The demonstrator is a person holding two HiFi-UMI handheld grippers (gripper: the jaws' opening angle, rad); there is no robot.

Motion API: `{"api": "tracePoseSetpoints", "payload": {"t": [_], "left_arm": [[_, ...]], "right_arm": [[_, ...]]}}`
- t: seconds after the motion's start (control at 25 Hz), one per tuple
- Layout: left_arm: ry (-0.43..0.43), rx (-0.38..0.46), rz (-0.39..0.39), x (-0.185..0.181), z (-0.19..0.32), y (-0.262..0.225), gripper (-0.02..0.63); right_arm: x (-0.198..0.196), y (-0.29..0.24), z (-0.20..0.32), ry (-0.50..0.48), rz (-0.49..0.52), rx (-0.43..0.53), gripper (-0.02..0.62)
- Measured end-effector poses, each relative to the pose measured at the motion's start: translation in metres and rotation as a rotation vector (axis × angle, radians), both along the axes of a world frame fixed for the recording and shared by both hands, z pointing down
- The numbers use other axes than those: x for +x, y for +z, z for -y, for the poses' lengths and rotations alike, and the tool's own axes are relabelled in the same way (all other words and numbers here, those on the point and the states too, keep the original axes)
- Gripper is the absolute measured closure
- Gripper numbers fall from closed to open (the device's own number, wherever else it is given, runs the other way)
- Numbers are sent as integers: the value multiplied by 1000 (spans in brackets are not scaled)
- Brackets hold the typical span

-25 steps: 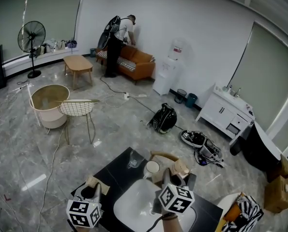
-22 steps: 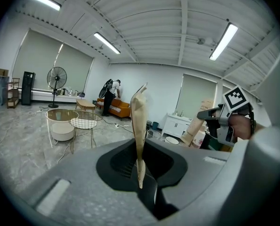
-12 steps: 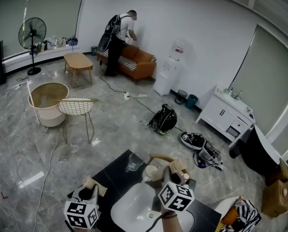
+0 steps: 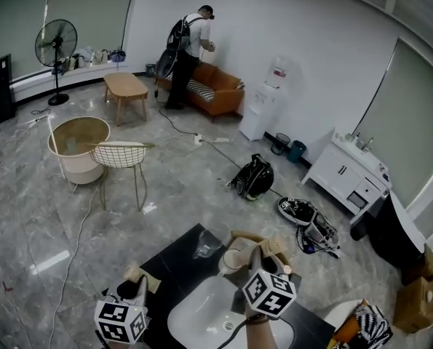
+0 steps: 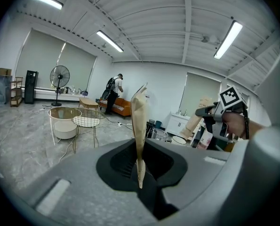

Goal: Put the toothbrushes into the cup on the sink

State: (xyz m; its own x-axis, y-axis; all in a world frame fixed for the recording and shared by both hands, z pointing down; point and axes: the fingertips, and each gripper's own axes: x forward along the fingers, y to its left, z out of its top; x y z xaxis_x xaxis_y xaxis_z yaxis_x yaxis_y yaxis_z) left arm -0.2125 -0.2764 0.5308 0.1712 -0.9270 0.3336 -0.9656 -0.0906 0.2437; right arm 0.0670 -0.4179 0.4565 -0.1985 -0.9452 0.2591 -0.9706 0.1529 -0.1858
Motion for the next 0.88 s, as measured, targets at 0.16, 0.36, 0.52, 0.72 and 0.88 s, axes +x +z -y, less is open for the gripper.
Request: {"api": "tracePoseSetpoints", "payload": {"t": [0.16, 0.36, 0.52, 0.72, 0.88], "left_arm": [[-9, -5, -2, -5, 2, 4, 566], [-8, -7, -4, -6, 6, 6, 566], [-8, -11, -2, -7, 6, 8, 566], [-11, -27, -1, -10, 5, 16, 566], [-9, -36, 2, -10, 6, 20, 566]], "right_arm": [[0, 11, 6, 4, 2, -12, 561], [0, 22, 12, 10, 0, -26, 560], [2, 32, 14, 14, -1, -31, 560], [-1, 44, 18, 18, -1, -40, 560], [0, 51, 21, 24, -1, -49, 560]]}}
